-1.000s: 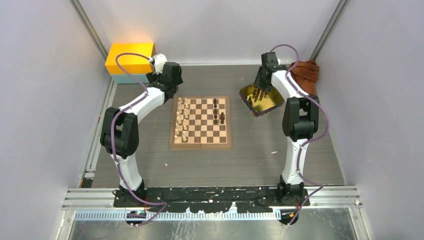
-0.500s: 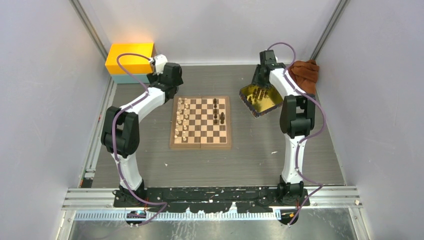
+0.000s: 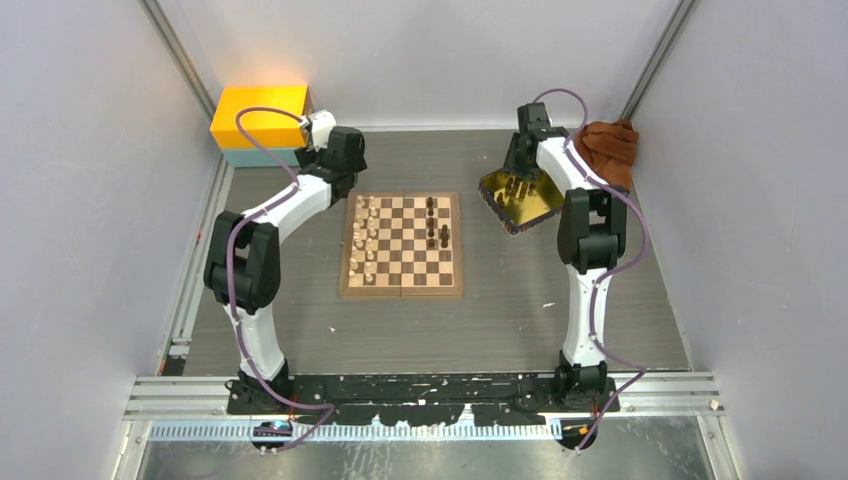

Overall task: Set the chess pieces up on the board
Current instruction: Pick up the chess piece from the storage box.

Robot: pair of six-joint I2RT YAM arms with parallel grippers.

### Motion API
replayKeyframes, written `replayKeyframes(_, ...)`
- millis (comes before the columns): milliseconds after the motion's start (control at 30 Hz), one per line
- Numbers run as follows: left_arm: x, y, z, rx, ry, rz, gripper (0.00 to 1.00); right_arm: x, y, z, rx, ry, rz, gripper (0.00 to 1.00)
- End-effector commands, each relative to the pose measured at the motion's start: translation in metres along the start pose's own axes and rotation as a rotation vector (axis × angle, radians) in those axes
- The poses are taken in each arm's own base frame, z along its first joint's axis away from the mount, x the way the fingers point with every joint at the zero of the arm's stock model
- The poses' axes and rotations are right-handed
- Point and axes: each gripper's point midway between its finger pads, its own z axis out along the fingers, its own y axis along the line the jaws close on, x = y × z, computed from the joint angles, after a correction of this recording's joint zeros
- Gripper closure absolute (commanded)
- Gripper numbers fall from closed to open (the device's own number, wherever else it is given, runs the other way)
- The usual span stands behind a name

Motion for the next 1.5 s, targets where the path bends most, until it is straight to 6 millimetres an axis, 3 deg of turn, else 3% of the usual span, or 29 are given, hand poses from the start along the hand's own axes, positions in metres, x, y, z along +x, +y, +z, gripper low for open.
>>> replayKeyframes(0, -0.03, -0.009, 0.001, 0.018, -0.07, -0.061, 0.06, -0.022, 0.008, -0.01, -0.032, -0.055, -0.001, 0.58)
replayKeyframes(833, -0.027, -0.004, 0.009, 0.006, -0.063, -0.066, 0.06, -0.019, 0.012, 0.003, -0.041, -0.033, 0.0, 0.66)
replayKeyframes(1200, -0.026, -0.006, 0.01, 0.013, -0.058, -0.072, 0.06, -0.022, 0.011, -0.001, -0.039, -0.044, -0.004, 0.91)
replayKeyframes(1467, -0.029, -0.006, 0.009, 0.014, -0.062, -0.08, 0.06, -0.037, 0.014, -0.018, -0.051, -0.086, -0.009, 0.99)
